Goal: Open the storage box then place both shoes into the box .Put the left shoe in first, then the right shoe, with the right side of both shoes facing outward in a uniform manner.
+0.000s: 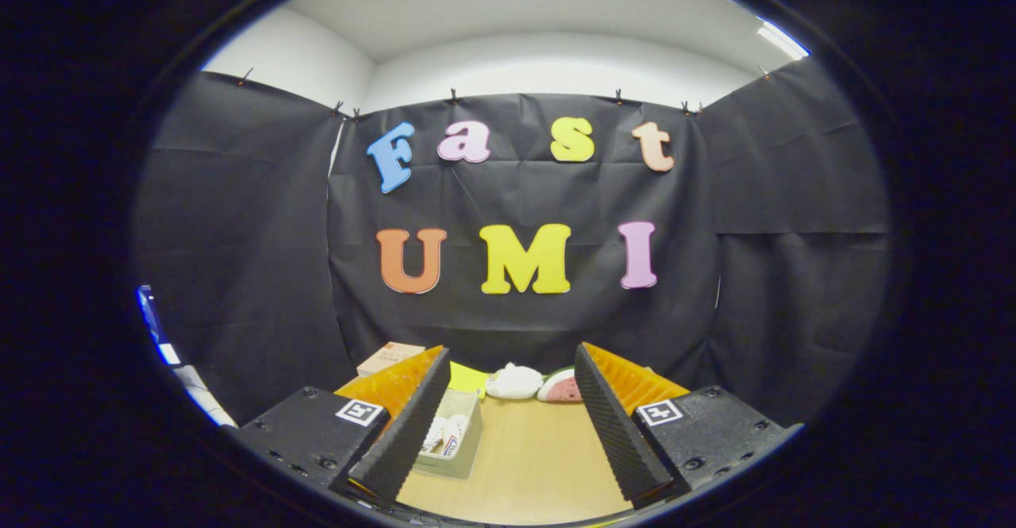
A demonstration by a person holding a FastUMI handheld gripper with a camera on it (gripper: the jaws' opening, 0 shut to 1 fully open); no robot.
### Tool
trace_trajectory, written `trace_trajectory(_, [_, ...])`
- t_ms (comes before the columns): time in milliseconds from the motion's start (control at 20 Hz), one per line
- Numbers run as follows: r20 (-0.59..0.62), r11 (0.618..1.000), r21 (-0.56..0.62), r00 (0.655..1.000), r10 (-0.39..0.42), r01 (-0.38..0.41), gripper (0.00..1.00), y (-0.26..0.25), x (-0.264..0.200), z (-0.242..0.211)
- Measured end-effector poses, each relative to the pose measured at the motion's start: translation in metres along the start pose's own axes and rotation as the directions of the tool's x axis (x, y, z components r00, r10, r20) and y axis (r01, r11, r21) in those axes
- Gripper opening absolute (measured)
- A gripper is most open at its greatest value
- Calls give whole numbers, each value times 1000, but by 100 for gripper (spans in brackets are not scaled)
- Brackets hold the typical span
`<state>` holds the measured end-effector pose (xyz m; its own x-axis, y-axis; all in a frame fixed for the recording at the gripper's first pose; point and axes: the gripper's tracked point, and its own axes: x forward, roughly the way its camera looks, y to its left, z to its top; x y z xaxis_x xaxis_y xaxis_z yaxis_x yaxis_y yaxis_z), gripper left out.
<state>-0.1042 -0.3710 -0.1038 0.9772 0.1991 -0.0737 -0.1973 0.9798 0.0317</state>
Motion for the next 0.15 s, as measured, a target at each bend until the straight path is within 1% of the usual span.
trace_trajectory(150, [-12,998,-53,999,-32,32,100,-5,5,-1])
